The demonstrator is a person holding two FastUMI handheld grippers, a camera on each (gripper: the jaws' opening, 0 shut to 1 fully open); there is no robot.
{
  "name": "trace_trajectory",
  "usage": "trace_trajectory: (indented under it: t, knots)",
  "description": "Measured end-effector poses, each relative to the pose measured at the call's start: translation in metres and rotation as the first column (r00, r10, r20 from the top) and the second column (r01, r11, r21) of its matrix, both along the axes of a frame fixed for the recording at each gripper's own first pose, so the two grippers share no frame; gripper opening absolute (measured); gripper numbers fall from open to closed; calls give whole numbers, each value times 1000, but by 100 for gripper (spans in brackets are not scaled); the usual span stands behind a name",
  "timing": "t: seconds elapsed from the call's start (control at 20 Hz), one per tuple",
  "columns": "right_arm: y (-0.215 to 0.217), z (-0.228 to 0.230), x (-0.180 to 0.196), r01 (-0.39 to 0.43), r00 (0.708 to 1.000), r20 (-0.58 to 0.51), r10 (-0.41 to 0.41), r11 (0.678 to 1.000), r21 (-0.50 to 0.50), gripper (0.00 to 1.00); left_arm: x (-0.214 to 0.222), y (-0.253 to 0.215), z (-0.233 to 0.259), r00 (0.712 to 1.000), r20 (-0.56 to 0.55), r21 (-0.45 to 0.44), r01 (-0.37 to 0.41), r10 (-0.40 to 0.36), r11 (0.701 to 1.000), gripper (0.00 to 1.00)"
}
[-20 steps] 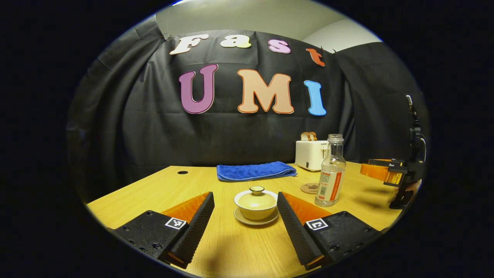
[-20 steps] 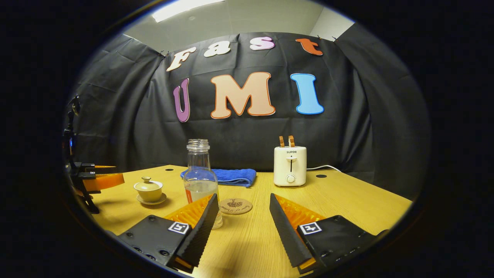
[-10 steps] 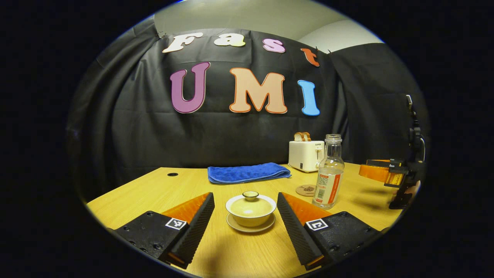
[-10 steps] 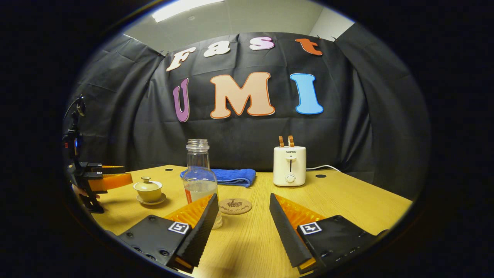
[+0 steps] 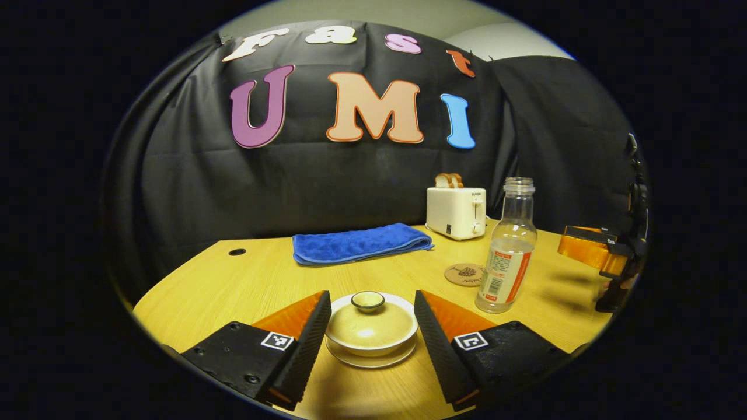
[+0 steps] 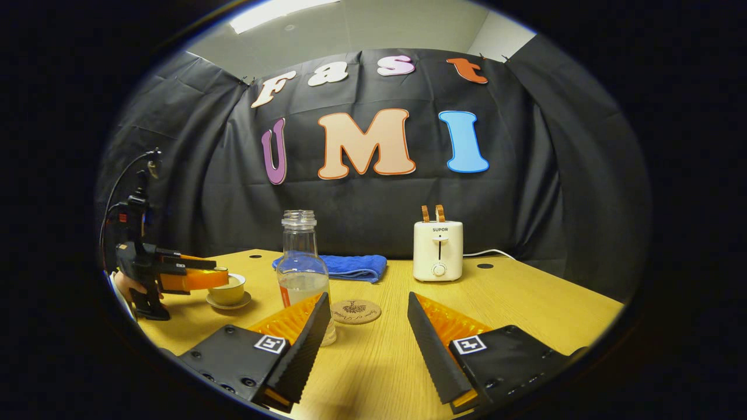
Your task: Open the teacup lid with one hand, grasp the water bottle and pour water into the teacup with the other hand; after pouring, place the water bottle on the coaster and then close the teacup lid.
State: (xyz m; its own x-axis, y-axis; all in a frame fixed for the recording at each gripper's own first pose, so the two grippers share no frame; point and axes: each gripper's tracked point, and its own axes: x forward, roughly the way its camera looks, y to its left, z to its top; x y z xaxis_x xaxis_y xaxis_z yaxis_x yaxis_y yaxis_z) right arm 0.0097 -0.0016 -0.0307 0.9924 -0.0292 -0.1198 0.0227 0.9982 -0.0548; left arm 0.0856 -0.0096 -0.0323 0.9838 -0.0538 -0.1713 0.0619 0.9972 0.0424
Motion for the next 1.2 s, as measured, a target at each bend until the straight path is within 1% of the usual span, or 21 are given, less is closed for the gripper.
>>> trace_trajectory:
  t: [0.05, 0.1, 0.15, 0.2, 0.25, 0.3, 0.35, 0.4, 0.45, 0.5, 0.65, 0.7, 0.75, 0.85, 0.9, 0.95, 1.2]
  knots:
    - [0, -1, 0, 0, 1000, 0, 0, 1000, 0, 91, 4, 0, 1, 1000, -3, 0, -1, 1, 1000, 82]
    - [0, 0, 0, 0, 1000, 0, 0, 1000, 0, 87, 6, 2, -1, 1000, -7, -1, -1, 1, 1000, 78]
    - [0, 0, 0, 0, 1000, 0, 0, 1000, 0, 83, 8, 1, -1, 1000, -12, 1, 3, -3, 1000, 72]
    - [0, 0, 0, -1, 1000, 0, 1, 1000, 0, 91, 9, 2, -3, 1000, -17, 4, 1, -1, 1000, 70]
    - [0, -1, 0, -1, 1000, 0, 1, 1000, 0, 91, 10, 1, -2, 1000, -16, 6, 3, -3, 1000, 65]
    - [0, 0, 0, -1, 1000, 0, 1, 1000, 0, 91, 10, 1, -2, 1000, -14, 7, 5, -4, 1000, 63]
    - [0, -1, 0, -1, 1000, 0, 1, 1000, 0, 87, 10, 1, -1, 1000, -11, 7, 7, -7, 1000, 60]
    - [0, 0, 0, -1, 1000, 0, 1, 1000, 0, 87, 10, 2, 0, 1000, -6, 7, 7, -7, 1000, 57]
    - [0, -1, 0, -1, 1000, 0, 1, 1000, 0, 83, 10, 2, 1, 1000, -1, 6, 8, -8, 1000, 52]
    - [0, 0, 0, -1, 1000, 0, 1, 1000, 0, 91, 11, 3, 1, 1000, 3, 6, 6, -6, 1000, 48]
    - [-1, -1, 0, -1, 1000, 1, 1, 1000, -1, 91, 12, 4, 2, 1000, 11, 4, 4, -4, 1000, 30]
    - [-1, -1, 0, -1, 1000, 0, 1, 1000, -1, 87, 11, 5, 2, 1000, 12, 4, 2, -2, 1000, 30]
    - [-1, -1, 0, -1, 1000, 1, 1, 1000, -1, 87, 11, 5, 3, 1000, 14, 4, 2, -2, 1000, 29]
    - [-1, -1, 0, -1, 1000, 1, 1, 1000, -1, 87, 10, 6, 3, 1000, 17, 5, 0, 0, 1000, 29]
    - [-1, -1, 0, -1, 1000, 1, 1, 1000, -1, 91, 11, 6, 3, 1000, 20, 4, -2, 2, 1000, 28]
    - [0, -1, 0, -3, 1000, 1, 3, 1000, 0, 91, 10, 7, 5, 1000, 27, 1, -5, 5, 1000, 29]
    - [16, -3, 2, -91, 996, -9, 92, 996, 13, 92, 4, 16, 17, 994, 102, -19, -48, 50, 999, 28]
